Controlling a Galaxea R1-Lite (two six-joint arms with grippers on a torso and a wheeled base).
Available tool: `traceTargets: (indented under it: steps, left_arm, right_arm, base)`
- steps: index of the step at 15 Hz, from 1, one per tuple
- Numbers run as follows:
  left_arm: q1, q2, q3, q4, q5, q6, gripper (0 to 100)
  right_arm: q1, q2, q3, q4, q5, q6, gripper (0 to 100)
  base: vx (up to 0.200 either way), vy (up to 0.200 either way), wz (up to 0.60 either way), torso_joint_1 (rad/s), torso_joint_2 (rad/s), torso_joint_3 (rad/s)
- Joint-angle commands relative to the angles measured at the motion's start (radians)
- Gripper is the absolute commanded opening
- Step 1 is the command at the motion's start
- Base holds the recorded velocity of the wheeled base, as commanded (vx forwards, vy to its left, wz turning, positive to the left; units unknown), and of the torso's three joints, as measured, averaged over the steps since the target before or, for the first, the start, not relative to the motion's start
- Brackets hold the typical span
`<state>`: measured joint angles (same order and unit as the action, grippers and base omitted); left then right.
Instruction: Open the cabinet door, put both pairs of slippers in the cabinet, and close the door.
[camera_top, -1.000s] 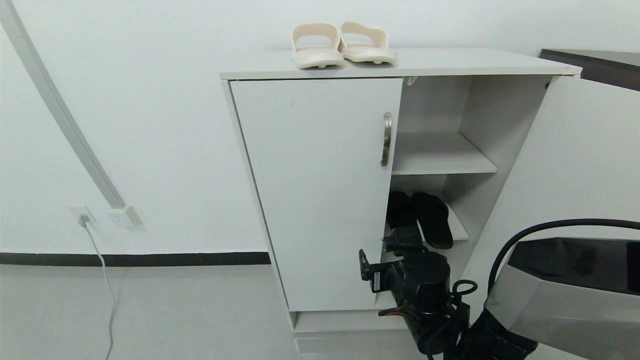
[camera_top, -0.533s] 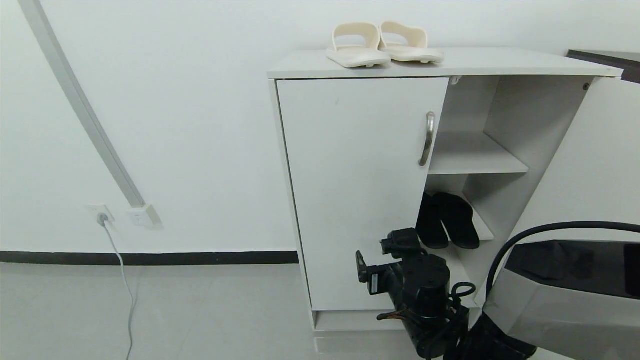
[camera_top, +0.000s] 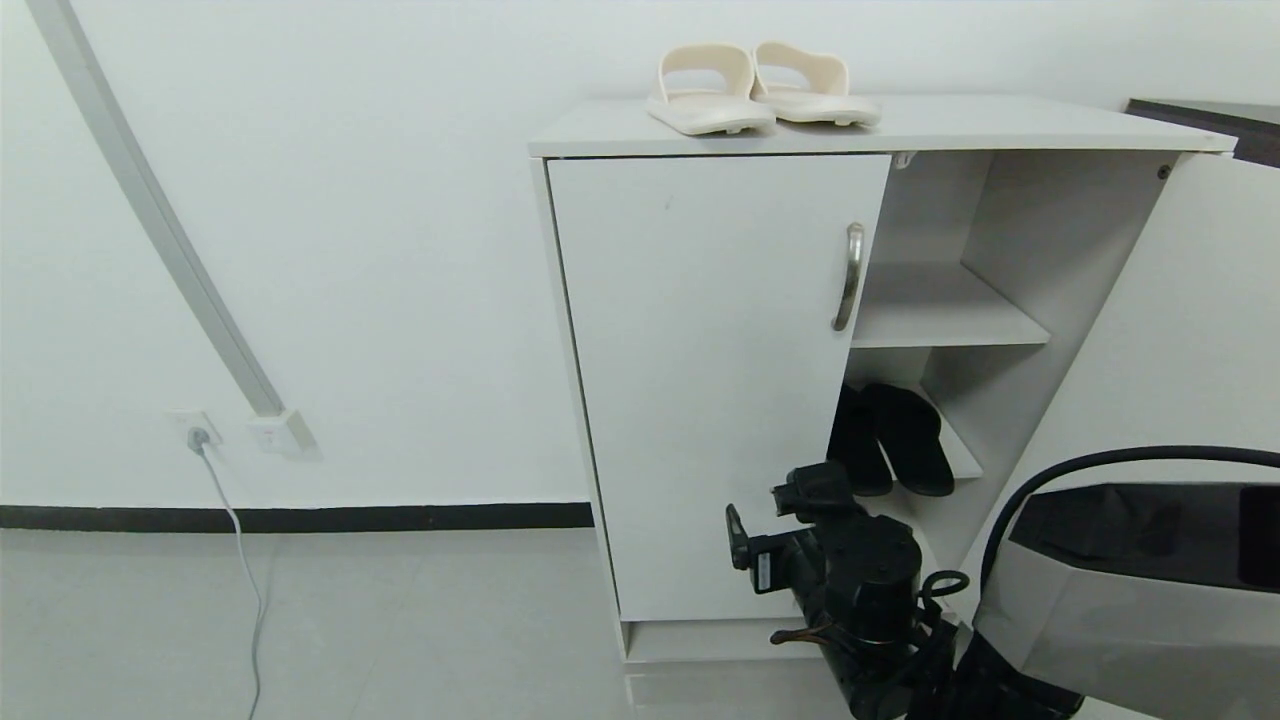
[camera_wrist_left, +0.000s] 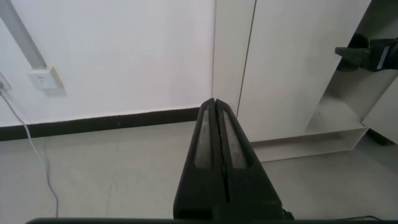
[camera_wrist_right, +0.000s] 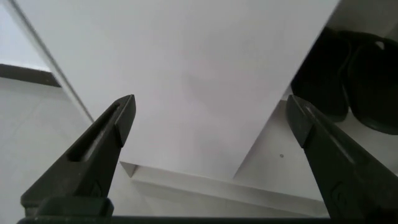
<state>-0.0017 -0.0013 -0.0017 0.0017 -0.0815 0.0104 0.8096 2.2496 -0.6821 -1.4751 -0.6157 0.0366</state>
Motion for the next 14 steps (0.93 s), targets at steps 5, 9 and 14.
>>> traceTargets:
  steps: [5, 9, 14]
  left_arm:
    - [0.000, 0.001, 0.000, 0.000, 0.000, 0.000, 0]
    - [0.000, 0.001, 0.000, 0.000, 0.000, 0.000, 0]
    - [0.000, 0.001, 0.000, 0.000, 0.000, 0.000, 0]
  right_arm:
    - [0.000, 0.007, 0.001, -0.001, -0.001, -0.001, 100]
    - [0.000, 0.008, 0.001, -0.002, -0.001, -0.001, 100]
    - [0.000, 0.008, 0.001, -0.002, -0.001, -0.001, 100]
  base:
    - [0.000, 0.000, 0.00, 0.000, 0.00, 0.000]
    - [0.000, 0.000, 0.00, 0.021, -0.22, -0.218]
    - [0.000, 0.000, 0.00, 0.083, -0.43, -0.346]
